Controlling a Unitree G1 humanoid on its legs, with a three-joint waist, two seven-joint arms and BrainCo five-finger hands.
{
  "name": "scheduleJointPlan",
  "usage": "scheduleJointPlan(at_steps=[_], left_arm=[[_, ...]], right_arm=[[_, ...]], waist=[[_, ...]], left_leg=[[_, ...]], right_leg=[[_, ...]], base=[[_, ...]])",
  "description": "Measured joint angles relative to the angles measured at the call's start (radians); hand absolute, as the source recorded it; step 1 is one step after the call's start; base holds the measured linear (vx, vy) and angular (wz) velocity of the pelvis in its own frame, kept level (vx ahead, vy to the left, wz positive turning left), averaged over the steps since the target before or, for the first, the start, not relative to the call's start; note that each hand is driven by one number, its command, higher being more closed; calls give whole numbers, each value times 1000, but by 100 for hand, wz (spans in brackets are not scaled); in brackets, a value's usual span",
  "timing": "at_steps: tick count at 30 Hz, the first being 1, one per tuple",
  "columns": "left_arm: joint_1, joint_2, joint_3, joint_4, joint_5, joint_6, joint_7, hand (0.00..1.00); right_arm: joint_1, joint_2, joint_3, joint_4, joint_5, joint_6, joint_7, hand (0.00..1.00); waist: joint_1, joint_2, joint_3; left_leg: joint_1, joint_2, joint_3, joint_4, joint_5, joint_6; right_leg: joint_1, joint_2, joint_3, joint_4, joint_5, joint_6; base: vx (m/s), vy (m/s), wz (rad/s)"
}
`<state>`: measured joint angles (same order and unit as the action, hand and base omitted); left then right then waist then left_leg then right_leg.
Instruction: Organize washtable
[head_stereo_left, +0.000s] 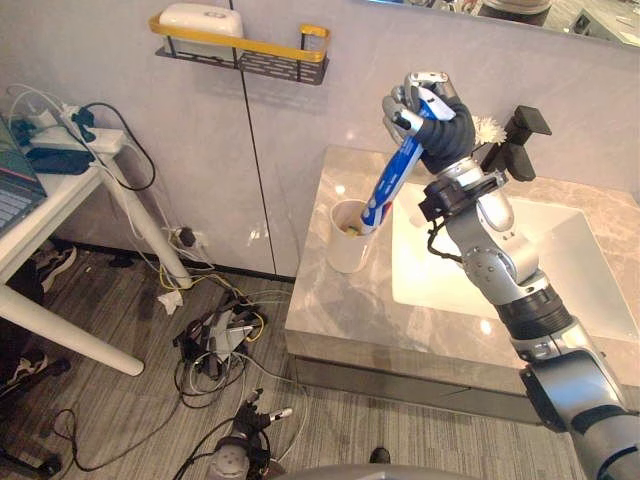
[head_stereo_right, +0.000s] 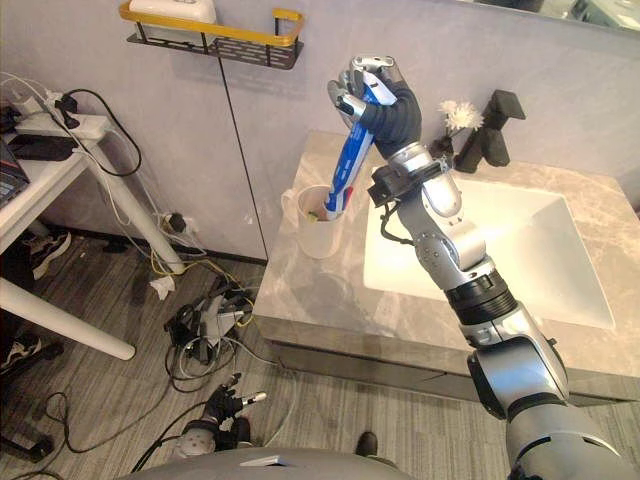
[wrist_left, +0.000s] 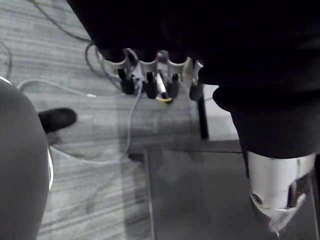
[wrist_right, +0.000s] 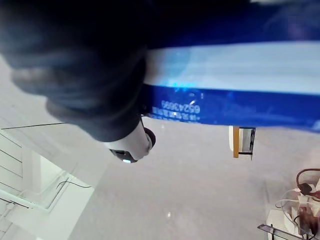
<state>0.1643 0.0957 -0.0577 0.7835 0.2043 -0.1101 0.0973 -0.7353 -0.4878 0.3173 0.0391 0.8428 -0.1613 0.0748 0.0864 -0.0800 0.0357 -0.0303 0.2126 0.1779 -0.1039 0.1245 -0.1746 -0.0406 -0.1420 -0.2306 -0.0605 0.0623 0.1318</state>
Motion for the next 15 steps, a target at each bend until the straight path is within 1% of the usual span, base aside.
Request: scheduleJointPlan(at_steps=[2,5,15], left_arm=[[-4,-2,1,-2,0,0,0,0],[-4,-3,2,-3,0,0,0,0],[-2,-6,1,-7,0,0,2,0]], right_arm=[[26,6,0,-1,0,2,1,100],[68,39,1,-1,-1,20,2,100],[96,67,5,-1,-39,21,2,100]], waist=[[6,-1,8],[6,0,8],[6,1,9]], left_leg=[[-1,0,0,0,0,0],[-6,0,0,0,0,0],[-14,0,-3,0,1,-1]], right_leg=[[-1,0,0,0,0,0],[-6,0,0,0,0,0],[-13,0,-2,0,0,0]], base=[[0,0,0],[0,0,0],[0,0,0]])
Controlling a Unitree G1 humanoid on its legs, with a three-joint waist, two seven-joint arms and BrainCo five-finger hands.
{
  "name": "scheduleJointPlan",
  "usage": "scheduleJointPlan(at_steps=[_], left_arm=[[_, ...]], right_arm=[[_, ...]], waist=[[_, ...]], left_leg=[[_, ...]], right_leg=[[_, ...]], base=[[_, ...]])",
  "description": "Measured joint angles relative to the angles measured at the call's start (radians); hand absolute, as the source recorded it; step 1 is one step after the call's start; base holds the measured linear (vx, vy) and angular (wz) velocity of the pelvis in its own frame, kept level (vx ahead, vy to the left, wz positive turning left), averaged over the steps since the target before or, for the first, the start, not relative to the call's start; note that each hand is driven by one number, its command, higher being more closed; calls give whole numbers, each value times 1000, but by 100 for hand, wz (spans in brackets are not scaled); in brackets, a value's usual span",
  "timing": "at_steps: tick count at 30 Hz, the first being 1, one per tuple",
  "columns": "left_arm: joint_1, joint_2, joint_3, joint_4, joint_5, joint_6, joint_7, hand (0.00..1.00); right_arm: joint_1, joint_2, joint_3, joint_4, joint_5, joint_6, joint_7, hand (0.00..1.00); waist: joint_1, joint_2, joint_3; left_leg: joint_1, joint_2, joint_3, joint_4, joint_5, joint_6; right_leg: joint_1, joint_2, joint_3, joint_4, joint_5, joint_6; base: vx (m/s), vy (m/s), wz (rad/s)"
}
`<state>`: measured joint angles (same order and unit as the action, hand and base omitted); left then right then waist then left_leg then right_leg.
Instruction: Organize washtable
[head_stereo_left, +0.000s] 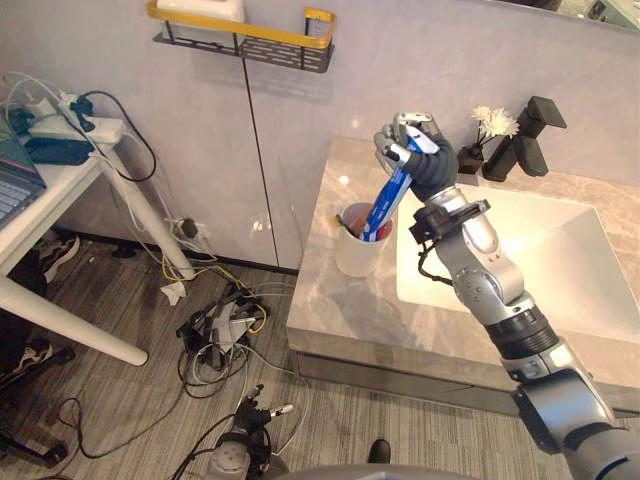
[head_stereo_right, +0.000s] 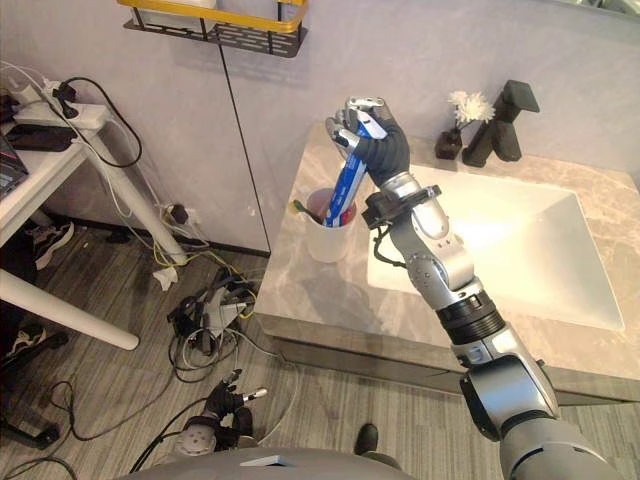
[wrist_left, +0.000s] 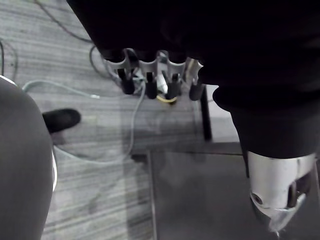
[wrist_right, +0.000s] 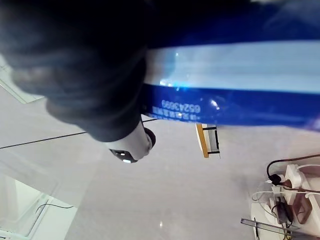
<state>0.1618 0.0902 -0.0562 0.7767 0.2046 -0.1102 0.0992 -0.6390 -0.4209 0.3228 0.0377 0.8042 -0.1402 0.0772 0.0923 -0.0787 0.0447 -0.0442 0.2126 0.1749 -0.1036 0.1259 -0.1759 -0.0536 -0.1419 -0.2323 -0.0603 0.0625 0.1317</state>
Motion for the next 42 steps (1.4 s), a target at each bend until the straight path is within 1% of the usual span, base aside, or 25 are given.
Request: scheduleJointPlan(at_steps=[6,7,8,14,27,30,31,33,34,38,42], left_arm=[[1,-2,0,-4,1,0,0,0],[1,-3,0,-5,1,0,0,0],[1,-4,0,-5,1,0,0,0],[9,-8,1,-29,2,1,0,0],[10,-11,10,-33,2,1,2,0],[10,-11,10,-33,2,1,2,0],[10,-12,9,-33,2,1,2,0],[10,-14,9,-33,2,1,2,0],[12,-13,9,-33,2,1,2,0],[15,-12,10,-33,2,1,3,0],[17,-12,10,-33,3,1,5,0]], right_arm=[[44,11,28,0,-3,3,6,100],[51,11,30,0,-3,16,7,0],[55,11,30,0,-4,21,8,0],[77,15,30,0,-20,22,11,0],[77,22,20,-9,-20,21,5,0],[77,31,11,-22,-20,20,-3,0],[77,31,5,-47,-20,20,-3,0],[77,32,-16,-80,-20,16,-4,0],[75,32,-26,-84,-20,5,-4,0],[75,32,-61,-84,-20,-10,-15,0],[74,32,-85,-87,-19,-12,-18,0]], waist=[[1,1,1],[1,2,2],[1,3,2],[2,4,3],[1,6,4],[1,11,7],[1,16,11],[1,22,15],[1,23,15],[1,22,15],[0,22,15]], left_leg=[[0,0,0,0,0,0],[0,0,0,0,0,0],[0,0,0,0,0,0],[0,0,0,0,0,0],[7,0,1,0,0,0],[12,0,1,0,0,0],[15,0,0,0,-1,0],[16,0,0,0,-1,0],[17,0,1,0,-1,0],[20,0,2,0,0,0],[22,0,4,0,0,0]], right_leg=[[0,0,0,0,0,0],[0,0,0,0,0,0],[0,0,0,0,0,0],[0,0,0,0,0,0],[7,0,0,0,0,0],[12,0,0,0,0,0],[16,0,0,0,0,0],[17,0,0,0,0,0],[17,0,0,0,0,0],[19,0,1,0,0,0],[20,0,2,0,0,0]], base=[[0,0,0],[0,0,0],[0,0,0],[0,0,0],[0,0,0],[0,0,0],[0,0,0],[0,0,0],[0,0,0],[0,0,0],[0,0,0]])
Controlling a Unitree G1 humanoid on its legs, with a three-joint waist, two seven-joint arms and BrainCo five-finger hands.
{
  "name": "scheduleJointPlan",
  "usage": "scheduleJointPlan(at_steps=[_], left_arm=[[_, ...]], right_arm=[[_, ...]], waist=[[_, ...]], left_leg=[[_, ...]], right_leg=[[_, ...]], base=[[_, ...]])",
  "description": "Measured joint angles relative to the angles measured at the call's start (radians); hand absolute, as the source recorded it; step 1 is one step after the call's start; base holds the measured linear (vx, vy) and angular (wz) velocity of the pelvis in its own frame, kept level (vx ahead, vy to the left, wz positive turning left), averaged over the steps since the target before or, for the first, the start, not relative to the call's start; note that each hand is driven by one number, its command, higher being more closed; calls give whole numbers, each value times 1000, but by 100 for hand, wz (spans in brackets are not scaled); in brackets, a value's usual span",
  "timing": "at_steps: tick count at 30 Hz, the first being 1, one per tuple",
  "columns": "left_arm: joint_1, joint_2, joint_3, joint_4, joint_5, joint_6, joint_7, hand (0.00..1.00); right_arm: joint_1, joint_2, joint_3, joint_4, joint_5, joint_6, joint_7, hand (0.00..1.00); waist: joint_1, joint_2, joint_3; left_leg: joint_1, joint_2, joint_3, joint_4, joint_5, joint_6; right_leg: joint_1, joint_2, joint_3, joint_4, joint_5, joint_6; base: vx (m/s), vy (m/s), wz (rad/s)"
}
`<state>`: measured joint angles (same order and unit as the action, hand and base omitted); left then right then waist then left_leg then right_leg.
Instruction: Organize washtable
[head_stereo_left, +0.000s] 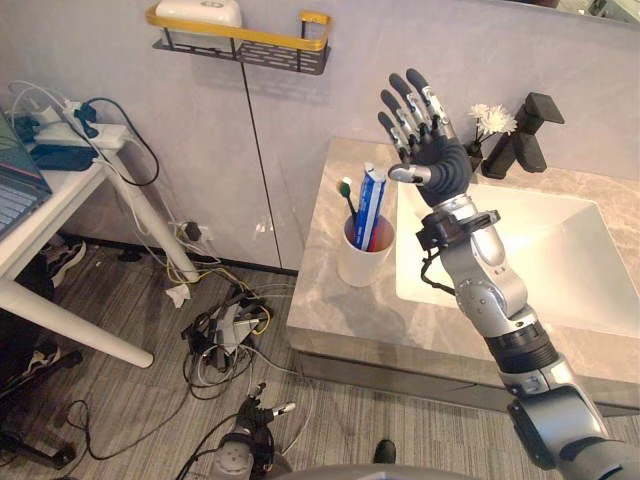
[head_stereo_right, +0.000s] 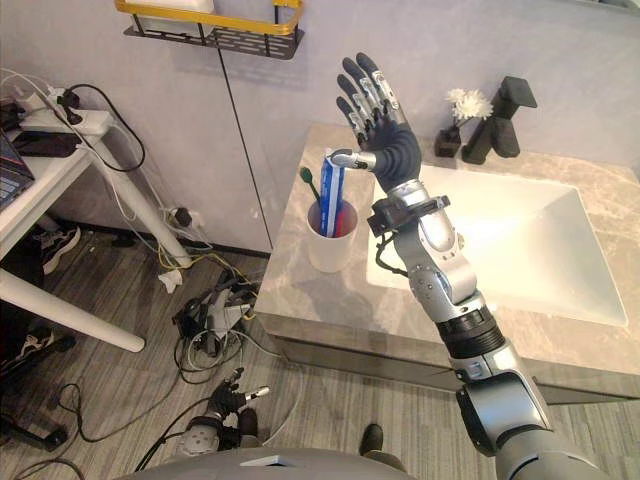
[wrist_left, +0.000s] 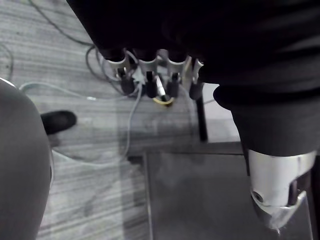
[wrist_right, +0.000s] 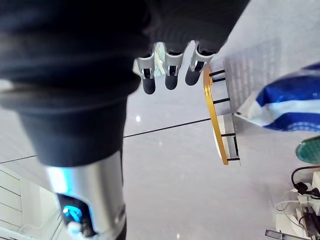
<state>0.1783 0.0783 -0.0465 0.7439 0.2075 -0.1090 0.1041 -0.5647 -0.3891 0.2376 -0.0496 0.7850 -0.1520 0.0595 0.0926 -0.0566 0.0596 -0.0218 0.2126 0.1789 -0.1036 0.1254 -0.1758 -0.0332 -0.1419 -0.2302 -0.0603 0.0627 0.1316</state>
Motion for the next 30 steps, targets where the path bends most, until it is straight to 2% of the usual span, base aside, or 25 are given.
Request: scheduleJointPlan(at_steps=[3,7,12,14,17,19,24,27,29,30], left_arm=[[2,1,0,0,0,0,4,0],[3,1,0,1,12,0,4,0],[2,2,-1,3,19,-1,4,0],[2,3,0,4,26,-1,4,0],[-1,6,-1,19,39,-3,4,0],[-19,7,0,51,48,-3,4,0],[-20,8,11,79,60,-4,3,0],[-18,-5,68,90,76,-2,2,0],[-16,-8,95,91,76,-2,3,0],[-16,-12,125,100,78,-2,3,0]], right_arm=[[-3,-1,-22,-26,0,-2,-8,0],[-15,-2,-57,-81,-1,-41,-12,0],[-22,-7,-121,-100,-2,-48,-20,0],[-23,-19,-151,-120,-6,-64,-22,0],[-17,-30,-241,-148,-20,-80,-35,0],[21,-63,-326,-195,-21,-110,-42,0],[138,-83,-516,-268,-31,-133,-60,0],[279,-82,-721,-304,-60,-166,-85,0],[356,-71,-807,-347,-61,-181,-98,0],[409,-49,-875,-359,-61,-202,-107,0]], waist=[[-1,0,0],[-3,-1,-1],[-8,-2,-2],[-11,-3,-3],[-28,-5,-4],[-33,-6,-6],[-58,-10,-24],[-81,-14,-51],[-88,-13,-51],[-103,-10,-59]], left_leg=[[3,0,2,0,0,0],[11,0,7,0,0,0],[15,0,10,0,3,1],[16,0,10,0,4,1],[29,0,13,0,4,1],[33,0,21,0,3,1],[36,0,34,0,3,2],[39,-1,51,0,2,2],[43,-2,61,0,1,2],[44,-3,66,0,0,3]], right_leg=[[1,0,1,0,1,-1],[5,0,5,0,2,-2],[6,0,10,0,7,-3],[7,0,10,0,8,-3],[17,0,13,0,8,-2],[16,0,22,0,9,-2],[10,0,30,0,9,-2],[0,0,45,2,10,-2],[-3,0,54,2,9,-1],[-6,0,58,2,7,2]], base=[[-2,0,-1],[-13,2,-4],[-14,2,-2],[0,0,0],[-6,2,-4],[-15,5,-9],[-8,3,-8],[1,5,-15],[-20,7,-15],[-22,7,-13]])
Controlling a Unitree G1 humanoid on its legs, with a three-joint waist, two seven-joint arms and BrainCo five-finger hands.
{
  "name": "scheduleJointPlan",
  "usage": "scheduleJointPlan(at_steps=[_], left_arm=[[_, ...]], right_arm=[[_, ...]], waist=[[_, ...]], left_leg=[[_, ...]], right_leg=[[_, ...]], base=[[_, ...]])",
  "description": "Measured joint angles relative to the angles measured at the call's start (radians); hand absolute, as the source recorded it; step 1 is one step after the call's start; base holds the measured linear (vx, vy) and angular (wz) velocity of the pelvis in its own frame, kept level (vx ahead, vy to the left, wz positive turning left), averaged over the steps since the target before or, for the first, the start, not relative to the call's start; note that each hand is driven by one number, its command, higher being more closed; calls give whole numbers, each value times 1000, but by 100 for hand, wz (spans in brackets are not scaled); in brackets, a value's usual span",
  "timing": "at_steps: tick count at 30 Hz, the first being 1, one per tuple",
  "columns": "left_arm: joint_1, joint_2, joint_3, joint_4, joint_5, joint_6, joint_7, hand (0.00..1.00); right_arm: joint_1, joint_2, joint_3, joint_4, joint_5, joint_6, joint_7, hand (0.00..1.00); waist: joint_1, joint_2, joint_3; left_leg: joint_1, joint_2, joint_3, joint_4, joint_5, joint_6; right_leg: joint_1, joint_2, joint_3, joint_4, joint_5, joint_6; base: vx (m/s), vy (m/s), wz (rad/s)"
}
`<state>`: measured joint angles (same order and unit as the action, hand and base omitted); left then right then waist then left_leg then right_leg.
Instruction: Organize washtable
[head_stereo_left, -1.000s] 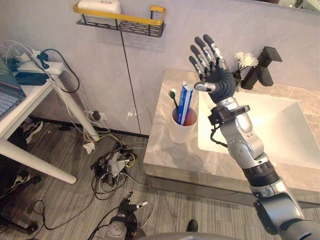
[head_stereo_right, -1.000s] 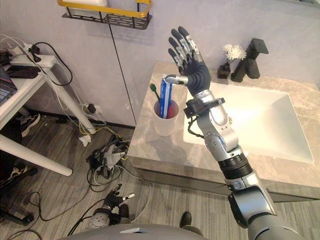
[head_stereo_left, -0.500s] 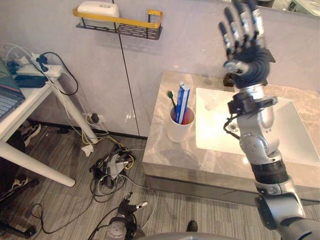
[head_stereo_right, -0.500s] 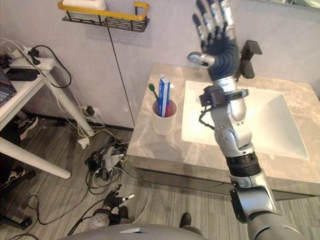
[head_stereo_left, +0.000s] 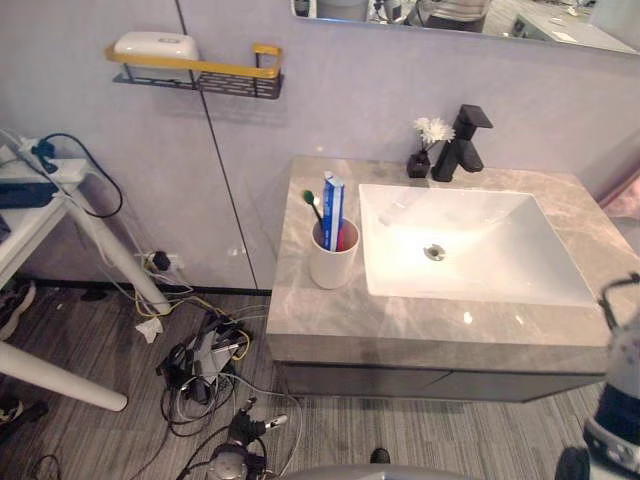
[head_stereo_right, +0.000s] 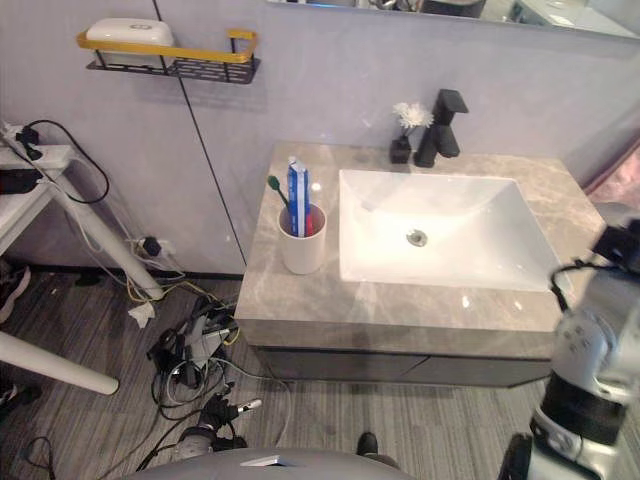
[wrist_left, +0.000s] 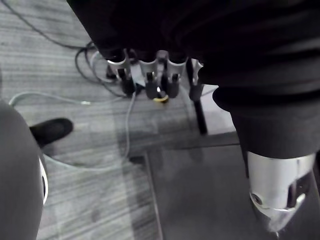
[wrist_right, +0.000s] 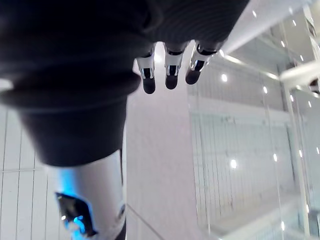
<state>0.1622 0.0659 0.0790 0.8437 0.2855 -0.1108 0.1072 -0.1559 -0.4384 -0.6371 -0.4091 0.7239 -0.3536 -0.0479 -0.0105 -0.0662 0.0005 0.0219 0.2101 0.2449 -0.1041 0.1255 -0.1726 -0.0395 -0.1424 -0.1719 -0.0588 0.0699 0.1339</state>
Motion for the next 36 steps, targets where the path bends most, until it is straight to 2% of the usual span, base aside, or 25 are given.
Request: scheduleJointPlan(at_steps=[5,7,8,12,13,15,16,20,23,24,27,30,31,33,36], left_arm=[[1,-29,42,19,31,0,3,0],[-2,-39,41,19,48,-1,2,0],[-4,-42,42,19,50,-1,3,0],[2,-63,40,31,56,-1,14,0],[3,-63,38,33,57,-1,16,0],[1,-63,26,51,68,-2,25,0],[1,-62,16,61,77,-2,32,0],[-4,-59,-11,71,77,-2,45,0],[-23,-53,-41,101,76,-3,61,0],[-37,-52,-47,110,76,-3,67,0],[-52,-46,-52,139,74,-2,85,0],[-60,-27,-82,146,72,-2,108,0],[-71,-25,-81,152,66,-2,113,0],[-87,-23,-79,174,45,-1,119,0],[-87,-19,-40,181,-17,-1,118,0]], right_arm=[[161,123,-112,-72,-2,-35,-34,0],[236,216,-135,-70,-44,-39,-64,0],[259,241,-138,-68,-56,-37,-73,0],[384,434,-144,14,-187,-24,-149,0],[400,452,-144,45,-201,-19,-160,0],[465,508,-121,138,-245,17,-202,0],[511,511,-74,197,-296,48,-226,0],[589,529,74,373,-432,104,-242,0],[594,528,176,538,-431,127,-233,0],[595,525,224,612,-431,141,-213,0],[574,512,308,799,-434,171,-161,0],[493,487,312,1067,-503,192,-147,0],[464,481,306,1163,-509,197,-147,0],[437,473,279,1252,-508,207,-138,0],[396,440,236,1420,-508,216,-124,0]], waist=[[-25,20,-40],[-41,24,-47],[-43,29,-50],[-60,31,-54],[-61,30,-54],[-61,31,-55],[-61,34,-54],[-58,39,-46],[-49,42,-28],[-35,40,-16],[-30,49,-6],[-28,53,23],[-20,58,32],[-6,54,41],[-6,46,47]], left_leg=[[3,0,26,0,-4,-3],[4,0,33,0,-6,-5],[4,0,37,0,-8,-8],[13,0,57,0,-22,-16],[15,0,59,0,-24,-16],[24,-1,70,0,-30,-19],[27,-2,79,0,-33,-20],[38,-2,94,5,-40,-16],[57,-3,100,8,-44,-16],[60,-3,105,8,-48,-17],[57,-3,107,8,-54,-15],[67,-3,99,9,-55,-16],[75,-3,99,10,-58,-16],[80,-4,96,10,-60,-12],[93,-9,69,10,-62,-10]], right_leg=[[-21,0,23,1,-2,2],[-29,1,28,1,-1,-1],[-31,1,30,0,-2,-3],[-40,2,51,4,0,-5],[-39,2,52,5,0,-6],[-39,2,62,8,-1,-8],[-44,1,72,10,-1,-8],[-35,2,79,15,2,-13],[-16,1,81,13,5,-9],[-10,2,84,11,4,-9],[-8,2,84,3,-4,-12],[10,1,75,-1,-4,-11],[19,1,73,-2,-4,-7],[27,-1,70,-3,-6,-5],[54,-6,48,-3,-17,1]], base=[[-16,6,-16],[-17,3,-12],[-20,2,-16],[-4,5,-15],[12,5,-14],[18,9,-15],[19,13,-16],[31,7,-8],[14,8,-4],[-11,7,-6],[20,2,0],[41,2,6],[45,6,5],[72,12,5],[88,12,19]])
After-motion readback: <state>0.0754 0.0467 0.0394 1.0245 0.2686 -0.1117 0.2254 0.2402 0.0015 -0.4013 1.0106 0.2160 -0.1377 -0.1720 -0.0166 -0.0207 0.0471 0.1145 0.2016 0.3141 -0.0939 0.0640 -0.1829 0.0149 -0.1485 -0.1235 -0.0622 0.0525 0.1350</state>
